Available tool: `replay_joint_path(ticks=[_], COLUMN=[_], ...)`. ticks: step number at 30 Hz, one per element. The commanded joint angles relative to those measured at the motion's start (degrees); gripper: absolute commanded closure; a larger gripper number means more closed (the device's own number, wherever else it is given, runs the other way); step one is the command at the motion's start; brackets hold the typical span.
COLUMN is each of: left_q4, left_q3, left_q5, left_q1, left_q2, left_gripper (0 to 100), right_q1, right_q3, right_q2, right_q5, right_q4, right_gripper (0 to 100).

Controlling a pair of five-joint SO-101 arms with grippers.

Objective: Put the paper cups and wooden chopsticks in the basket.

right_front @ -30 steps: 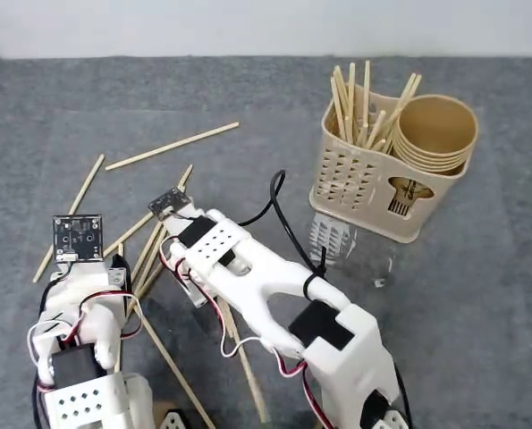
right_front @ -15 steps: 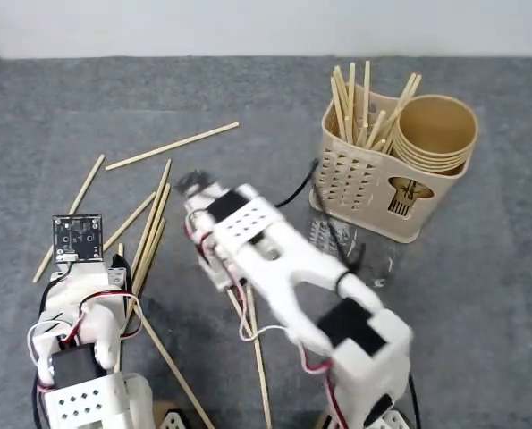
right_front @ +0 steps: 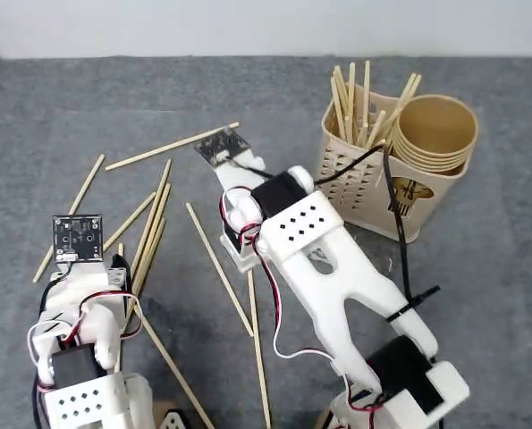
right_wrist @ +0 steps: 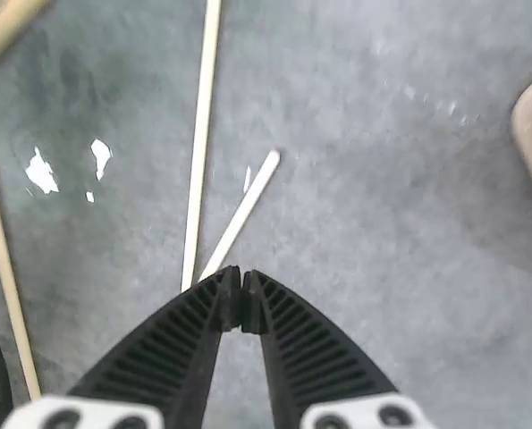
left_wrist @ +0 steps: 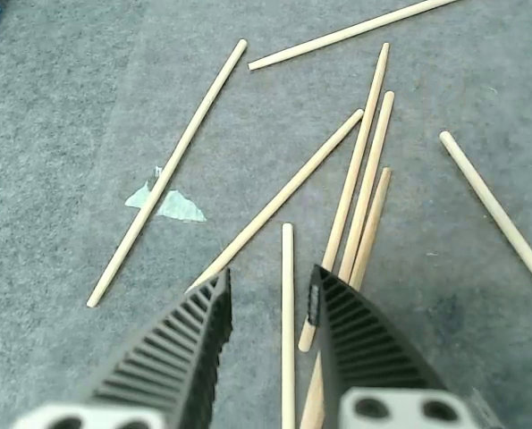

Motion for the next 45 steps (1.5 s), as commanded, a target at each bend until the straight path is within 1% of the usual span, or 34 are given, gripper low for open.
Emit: replay_joint_path(ticks=[1, 5, 7, 12, 20, 22, 26, 27, 29, 31, 36, 45], left_q4=[-1.41, -1.41, -1.41, -1.41, -1.41, -1.41, -1.41, -1.41, -1.41, -1.41, -1.41, -1.41], left_q3=[-0.48, -0.48, -0.48, -0.48, -0.48, -0.48, -0.48, -0.48, -0.48, -0.48, -0.48, -0.48], left_q5=[-0.62, -0.62, -0.62, -0.62, -0.62, -0.62, -0.62, -0.62, -0.62, -0.62, -0.62, -0.62], left_q1=[-0.35, -0.35, -0.35, -0.35, -0.35, -0.35, -0.35, -0.35, -0.35, -0.35, -0.35, -0.35], left_q2=[-0.79, -0.79, -0.79, -0.79, -0.79, -0.79, -0.79, -0.79, -0.79, -0.79, -0.79, -0.79], left_gripper=[86, 86, 86, 86, 86, 86, 86, 86, 86, 86, 86, 86], right_q1=[-2.33, -5.14, -6.81, -9.98, -9.98, -9.98, -10.24, -10.24, -9.89, -9.36, -6.9, 0.48], right_q3=[2.37, 2.73, 2.64, -1.49, -8.09, -8.97, -9.32, -9.23, -9.23, -9.23, -9.49, -9.49], right_q2=[4.0, 12.97, 16.84, 23.96, 34.95, 35.74, 35.91, 35.91, 35.91, 35.65, 32.31, 14.29], right_q5=[-5.89, -10.9, -12.13, -14.42, -14.42, -14.15, -12.4, -11.6, -11.08, -9.93, -6.77, -1.85], right_q4=[-2.42, -4.79, -7.08, -9.1, -8.57, -8.48, -10.68, -10.95, -10.86, -10.86, -9.27, -1.36], right_gripper=[89.3, 76.2, 72.8, 72.3, 72.6, 76.7, 97.5, 99.8, 96.9, 99.1, 99.0, 99.0])
